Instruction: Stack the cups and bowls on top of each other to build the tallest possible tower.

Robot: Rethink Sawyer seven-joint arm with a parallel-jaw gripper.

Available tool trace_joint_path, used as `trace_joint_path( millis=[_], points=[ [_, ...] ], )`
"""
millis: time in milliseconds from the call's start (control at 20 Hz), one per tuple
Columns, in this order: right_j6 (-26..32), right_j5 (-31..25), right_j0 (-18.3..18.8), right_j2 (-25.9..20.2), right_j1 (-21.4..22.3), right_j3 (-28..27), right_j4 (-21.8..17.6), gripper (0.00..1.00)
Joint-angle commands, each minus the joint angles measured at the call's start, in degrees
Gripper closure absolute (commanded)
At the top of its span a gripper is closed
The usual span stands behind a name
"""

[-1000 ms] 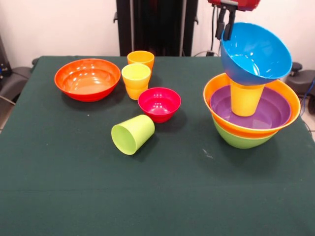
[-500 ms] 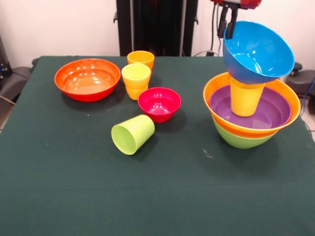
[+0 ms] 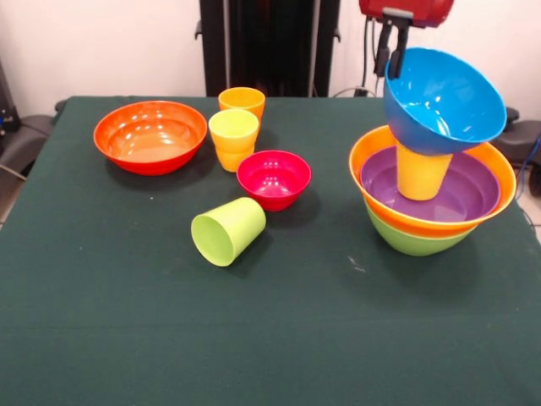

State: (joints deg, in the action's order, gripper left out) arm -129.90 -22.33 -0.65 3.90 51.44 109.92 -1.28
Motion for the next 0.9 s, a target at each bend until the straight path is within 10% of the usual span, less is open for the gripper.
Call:
trace_joint_path(
  millis=[50,900],
  points=[
    [-5.4,9.17,0.42,-5.56,-6.09,3.4,-1.16,1.0],
    [-5.27,16.93,2.95,-8.53,-10.15,6.63,-1.52,1.0]
  ],
)
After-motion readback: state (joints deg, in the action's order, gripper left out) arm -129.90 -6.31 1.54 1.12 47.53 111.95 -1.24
